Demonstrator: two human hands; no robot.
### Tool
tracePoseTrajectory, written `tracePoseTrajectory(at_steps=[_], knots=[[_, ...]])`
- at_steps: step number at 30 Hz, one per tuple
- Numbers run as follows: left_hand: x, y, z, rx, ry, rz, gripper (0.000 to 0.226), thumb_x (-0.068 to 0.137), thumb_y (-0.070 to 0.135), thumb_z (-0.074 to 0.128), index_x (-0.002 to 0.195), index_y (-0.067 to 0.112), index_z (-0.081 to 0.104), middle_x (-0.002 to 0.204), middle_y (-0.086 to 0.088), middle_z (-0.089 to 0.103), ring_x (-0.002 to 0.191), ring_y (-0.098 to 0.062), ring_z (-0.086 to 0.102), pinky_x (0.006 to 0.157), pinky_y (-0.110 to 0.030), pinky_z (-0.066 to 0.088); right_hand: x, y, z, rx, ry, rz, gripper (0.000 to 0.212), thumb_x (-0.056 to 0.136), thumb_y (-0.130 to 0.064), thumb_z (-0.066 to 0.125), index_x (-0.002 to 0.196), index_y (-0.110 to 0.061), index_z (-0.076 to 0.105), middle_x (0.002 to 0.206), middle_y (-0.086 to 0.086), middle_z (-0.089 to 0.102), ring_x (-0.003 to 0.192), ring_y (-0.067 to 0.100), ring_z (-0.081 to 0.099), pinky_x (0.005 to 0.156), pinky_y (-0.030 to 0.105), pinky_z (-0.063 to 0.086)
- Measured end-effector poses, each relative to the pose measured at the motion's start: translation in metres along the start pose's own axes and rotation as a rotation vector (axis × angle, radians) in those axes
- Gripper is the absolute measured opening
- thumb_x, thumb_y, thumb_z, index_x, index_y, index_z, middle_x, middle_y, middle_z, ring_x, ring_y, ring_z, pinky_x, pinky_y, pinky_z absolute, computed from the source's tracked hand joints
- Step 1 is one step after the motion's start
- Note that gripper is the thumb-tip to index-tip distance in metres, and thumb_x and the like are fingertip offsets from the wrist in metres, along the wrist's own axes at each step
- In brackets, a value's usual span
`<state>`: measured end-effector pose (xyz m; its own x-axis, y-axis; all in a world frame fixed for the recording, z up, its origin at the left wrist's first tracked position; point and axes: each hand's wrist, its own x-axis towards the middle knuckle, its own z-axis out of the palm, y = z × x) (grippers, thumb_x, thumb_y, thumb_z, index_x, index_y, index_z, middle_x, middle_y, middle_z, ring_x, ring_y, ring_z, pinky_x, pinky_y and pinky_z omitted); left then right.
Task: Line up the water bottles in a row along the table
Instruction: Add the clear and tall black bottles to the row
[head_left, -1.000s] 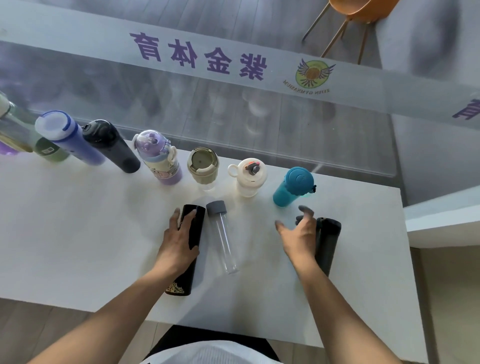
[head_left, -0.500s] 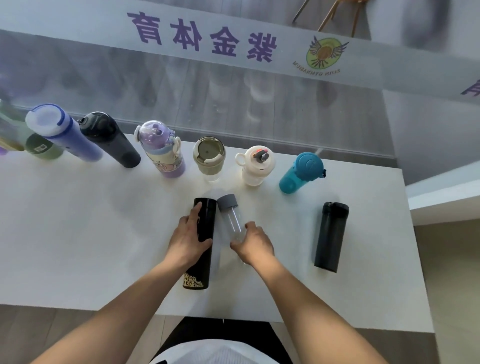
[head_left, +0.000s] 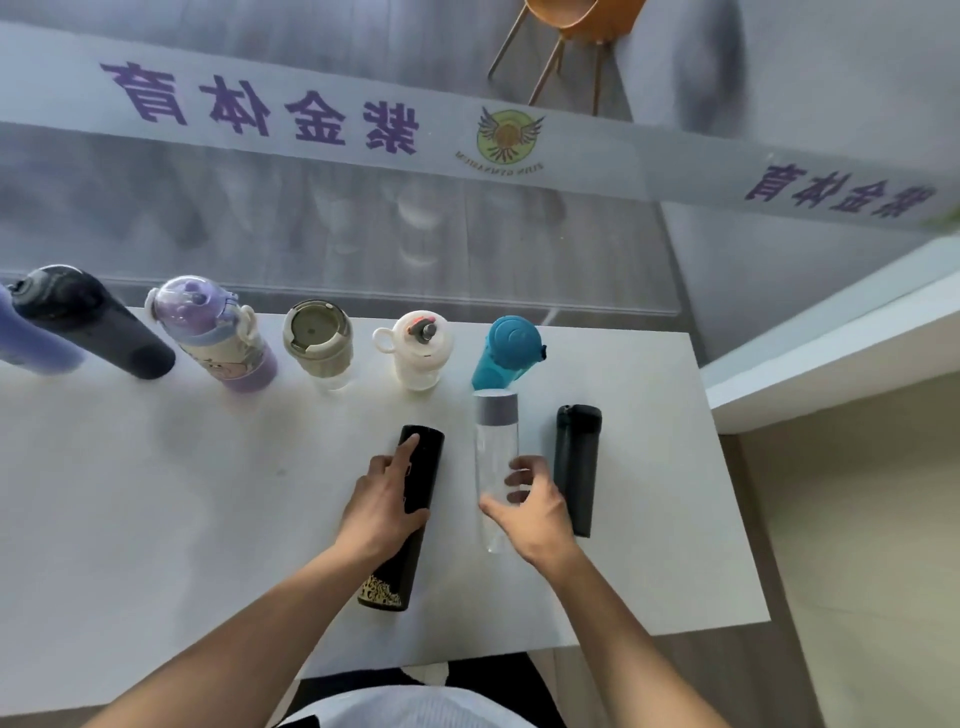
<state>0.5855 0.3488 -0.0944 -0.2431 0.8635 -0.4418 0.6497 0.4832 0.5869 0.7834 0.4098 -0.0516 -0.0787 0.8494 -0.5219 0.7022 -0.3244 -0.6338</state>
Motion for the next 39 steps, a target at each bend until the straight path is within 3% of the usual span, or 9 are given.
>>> tracePoseTrajectory(at_steps=[4, 10, 14, 17, 21, 29, 37, 39], knots=[[0.006, 0.021, 0.013, 0.030, 0.014, -0.002, 0.101, 0.075, 0.030, 0.076, 0.150, 0.042, 0.011, 0.132, -0.006, 0.046, 0.107, -0.030, 0.054, 0.087, -0.043, 0.052, 0.011, 0.011, -0.037, 0.129, 0.104, -0.130, 0.064, 0.075, -0.021, 0.086, 0.129, -0.024, 0.051, 0.115, -0.007, 0.061, 0.100, 0.007, 0.061, 0.092, 0.025, 0.052], [0.008, 0.054, 0.037, 0.028, 0.077, -0.106, 0.103, 0.075, 0.030, 0.077, 0.150, 0.043, 0.009, 0.131, -0.006, 0.046, 0.107, -0.030, 0.053, 0.088, -0.044, 0.052, 0.062, 0.021, -0.122, 0.295, 0.230, -0.236, 0.062, 0.078, -0.015, 0.084, 0.130, -0.019, 0.051, 0.123, -0.008, 0.063, 0.107, 0.010, 0.065, 0.095, 0.025, 0.054], [0.006, 0.076, 0.058, 0.047, 0.112, -0.148, 0.103, 0.075, 0.028, 0.076, 0.151, 0.043, 0.009, 0.133, -0.006, 0.045, 0.105, -0.029, 0.053, 0.086, -0.045, 0.052, 0.124, 0.021, -0.160, 0.206, 0.341, -0.182, 0.066, 0.075, -0.025, 0.085, 0.132, -0.010, 0.054, 0.122, 0.007, 0.064, 0.114, 0.028, 0.060, 0.101, 0.033, 0.046], [0.002, 0.089, 0.073, 0.073, 0.131, -0.148, 0.101, 0.076, 0.025, 0.073, 0.150, 0.046, 0.007, 0.136, -0.003, 0.042, 0.106, -0.028, 0.050, 0.087, -0.044, 0.052, 0.159, 0.016, -0.166, 0.160, 0.232, -0.197, 0.072, 0.077, -0.026, 0.084, 0.137, -0.012, 0.047, 0.130, 0.008, 0.062, 0.117, 0.025, 0.059, 0.101, 0.034, 0.047], [-0.002, 0.099, 0.082, 0.093, 0.152, -0.191, 0.100, 0.077, 0.022, 0.072, 0.149, 0.048, 0.007, 0.138, -0.003, 0.041, 0.109, -0.029, 0.048, 0.087, -0.043, 0.051, 0.186, 0.024, -0.156, 0.058, 0.072, -0.252, 0.073, 0.074, -0.024, 0.086, 0.134, -0.012, 0.047, 0.126, 0.004, 0.063, 0.115, 0.023, 0.062, 0.101, 0.038, 0.049], [-0.003, 0.110, 0.089, 0.117, 0.186, -0.235, 0.099, 0.077, 0.020, 0.070, 0.150, 0.046, 0.007, 0.141, -0.005, 0.040, 0.110, -0.030, 0.048, 0.088, -0.044, 0.051, 0.178, 0.046, -0.147, -0.011, 0.006, -0.275, 0.070, 0.074, -0.022, 0.085, 0.132, -0.012, 0.047, 0.107, -0.003, 0.057, 0.106, 0.024, 0.062, 0.090, 0.029, 0.045], [-0.003, 0.113, 0.089, 0.118, 0.190, -0.250, 0.098, 0.078, 0.020, 0.069, 0.149, 0.047, 0.007, 0.142, -0.003, 0.038, 0.113, -0.029, 0.047, 0.087, -0.043, 0.050, 0.180, 0.044, -0.145, -0.014, 0.013, -0.331, 0.077, 0.072, -0.030, 0.085, 0.137, -0.015, 0.048, 0.122, 0.004, 0.066, 0.109, 0.025, 0.063, 0.094, 0.034, 0.051], [-0.004, 0.113, 0.089, 0.117, 0.187, -0.251, 0.099, 0.078, 0.020, 0.069, 0.149, 0.048, 0.006, 0.142, -0.003, 0.037, 0.113, -0.029, 0.046, 0.087, -0.042, 0.050, 0.183, 0.037, -0.144, -0.036, -0.004, -0.338, 0.078, 0.073, -0.028, 0.086, 0.139, -0.013, 0.047, 0.125, 0.005, 0.065, 0.112, 0.025, 0.062, 0.093, 0.029, 0.048]])
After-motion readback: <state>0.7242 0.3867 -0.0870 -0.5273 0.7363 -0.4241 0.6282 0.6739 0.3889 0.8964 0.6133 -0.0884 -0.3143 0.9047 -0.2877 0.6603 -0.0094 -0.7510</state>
